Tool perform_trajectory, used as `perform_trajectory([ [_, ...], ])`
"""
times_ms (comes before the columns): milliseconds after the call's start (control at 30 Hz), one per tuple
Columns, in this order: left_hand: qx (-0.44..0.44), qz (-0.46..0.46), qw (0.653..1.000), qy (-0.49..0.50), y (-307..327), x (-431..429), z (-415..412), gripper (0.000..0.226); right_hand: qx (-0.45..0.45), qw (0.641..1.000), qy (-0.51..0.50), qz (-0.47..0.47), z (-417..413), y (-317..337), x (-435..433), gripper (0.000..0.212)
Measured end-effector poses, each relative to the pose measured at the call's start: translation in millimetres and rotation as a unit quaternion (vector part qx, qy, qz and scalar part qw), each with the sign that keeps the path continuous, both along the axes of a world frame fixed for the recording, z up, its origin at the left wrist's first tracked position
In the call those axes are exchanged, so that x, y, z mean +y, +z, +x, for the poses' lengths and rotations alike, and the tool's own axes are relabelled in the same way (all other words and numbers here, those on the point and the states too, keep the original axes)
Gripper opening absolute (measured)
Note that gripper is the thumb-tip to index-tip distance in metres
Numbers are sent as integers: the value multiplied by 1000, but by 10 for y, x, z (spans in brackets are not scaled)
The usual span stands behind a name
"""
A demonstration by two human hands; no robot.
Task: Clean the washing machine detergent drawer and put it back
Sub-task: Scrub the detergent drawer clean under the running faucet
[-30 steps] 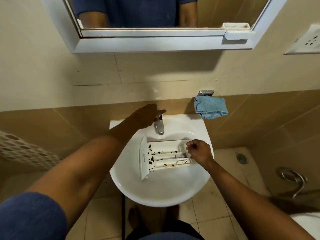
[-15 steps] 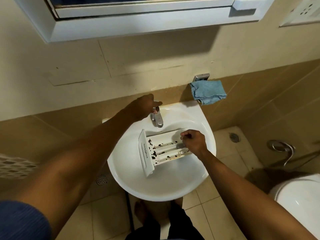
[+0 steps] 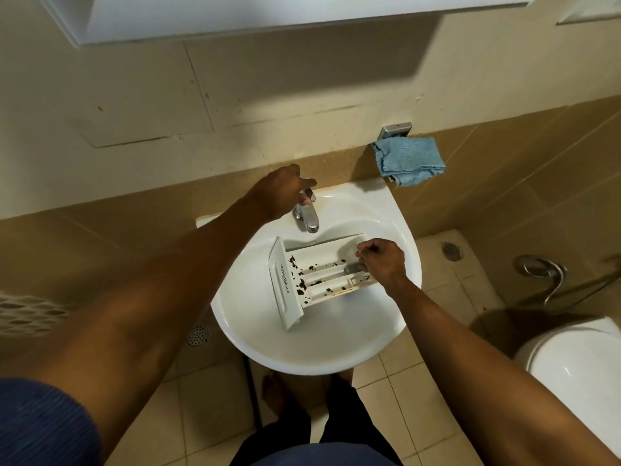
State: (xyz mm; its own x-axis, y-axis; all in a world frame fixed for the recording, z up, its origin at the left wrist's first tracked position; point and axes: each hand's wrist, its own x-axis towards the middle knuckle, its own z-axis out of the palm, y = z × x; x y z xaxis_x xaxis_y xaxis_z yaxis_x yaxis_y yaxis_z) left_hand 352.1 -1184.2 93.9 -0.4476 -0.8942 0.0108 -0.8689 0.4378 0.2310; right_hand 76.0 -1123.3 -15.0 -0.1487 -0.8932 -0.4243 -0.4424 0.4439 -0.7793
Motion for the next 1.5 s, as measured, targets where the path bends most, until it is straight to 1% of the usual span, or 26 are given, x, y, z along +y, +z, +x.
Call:
perform_trajectory([
  [100, 1, 3, 1000, 4, 12, -5, -17, 33, 5, 1000, -14, -1, -19, 13, 41, 21],
  [267, 4, 15, 1000, 18, 13, 1, -20, 33, 12, 1000, -9, -5, -28, 10, 55, 23],
  [433, 25, 23, 999, 38, -4, -6, -57, 34, 9, 1000, -2, -7, -18, -7, 13, 30],
  [567, 32, 17, 998, 49, -53, -17, -50, 34, 4, 1000, -6, -12, -9, 44, 1, 24],
  [800, 61, 14, 996, 57, -147, -52, -40, 33, -8, 1000, -18, -10, -19, 121, -4, 23],
  [1000, 101, 13, 992, 78, -158, -24, -55, 51, -14, 1000, -19, -7, -40, 120, -17, 23],
  [1133, 104, 13, 990, 91, -187, -6, -63, 50, -21, 1000, -19, -5, -45, 145, -11, 24],
  [1300, 92, 5, 990, 103, -167, 15, -126, 42, -11, 1000, -13, -10, -63, 154, -15, 23],
  [1500, 101, -5, 986, 130, -162, 24, -178, 43, -7, 1000, -11, -12, -82, 156, 20, 18],
])
